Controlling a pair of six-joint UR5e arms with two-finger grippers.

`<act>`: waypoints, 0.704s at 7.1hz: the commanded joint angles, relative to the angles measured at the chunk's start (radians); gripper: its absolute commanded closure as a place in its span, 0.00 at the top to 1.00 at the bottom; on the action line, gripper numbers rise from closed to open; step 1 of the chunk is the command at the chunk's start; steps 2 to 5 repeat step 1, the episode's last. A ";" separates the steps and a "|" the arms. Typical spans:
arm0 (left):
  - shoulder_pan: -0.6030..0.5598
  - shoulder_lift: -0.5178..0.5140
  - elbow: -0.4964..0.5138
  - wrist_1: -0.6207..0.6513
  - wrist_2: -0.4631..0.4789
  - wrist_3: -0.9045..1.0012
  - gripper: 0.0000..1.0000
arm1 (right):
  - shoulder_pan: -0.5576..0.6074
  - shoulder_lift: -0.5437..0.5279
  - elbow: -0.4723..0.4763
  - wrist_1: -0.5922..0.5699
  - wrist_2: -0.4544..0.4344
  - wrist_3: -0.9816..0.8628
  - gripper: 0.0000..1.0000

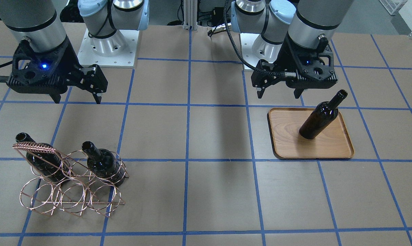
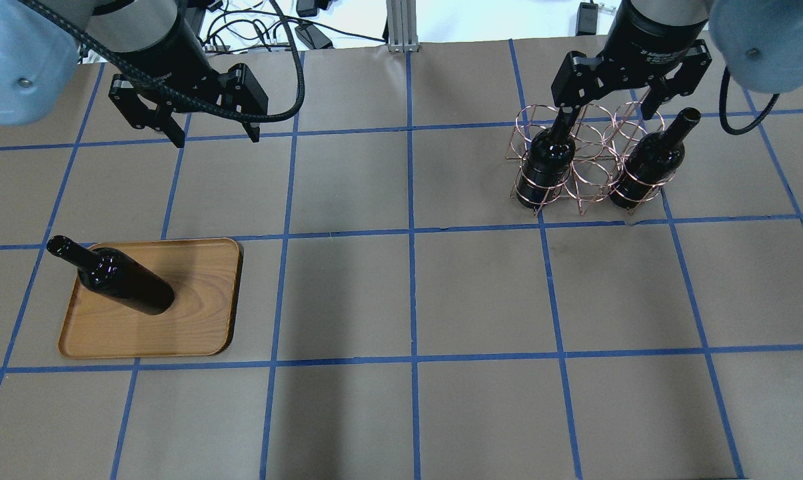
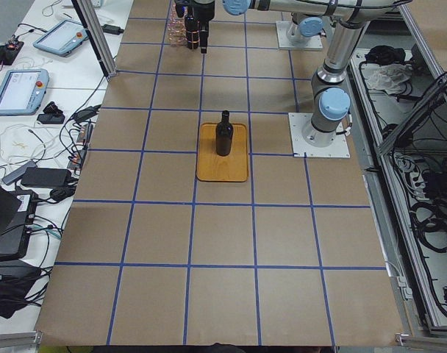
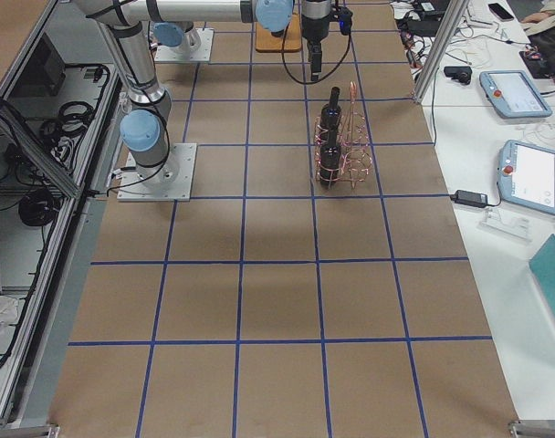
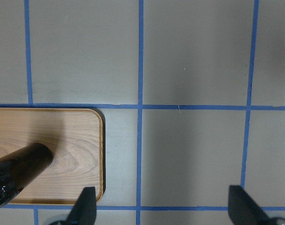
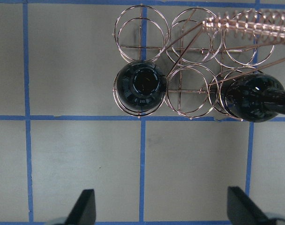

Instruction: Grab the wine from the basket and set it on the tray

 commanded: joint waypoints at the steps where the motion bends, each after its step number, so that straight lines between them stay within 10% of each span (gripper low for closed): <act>1: 0.000 0.000 0.000 0.000 0.001 -0.001 1.00 | 0.000 0.000 0.000 -0.001 0.001 0.000 1.00; 5: 0.000 0.000 0.000 0.000 0.001 -0.001 1.00 | 0.000 0.000 0.000 -0.001 0.001 0.000 1.00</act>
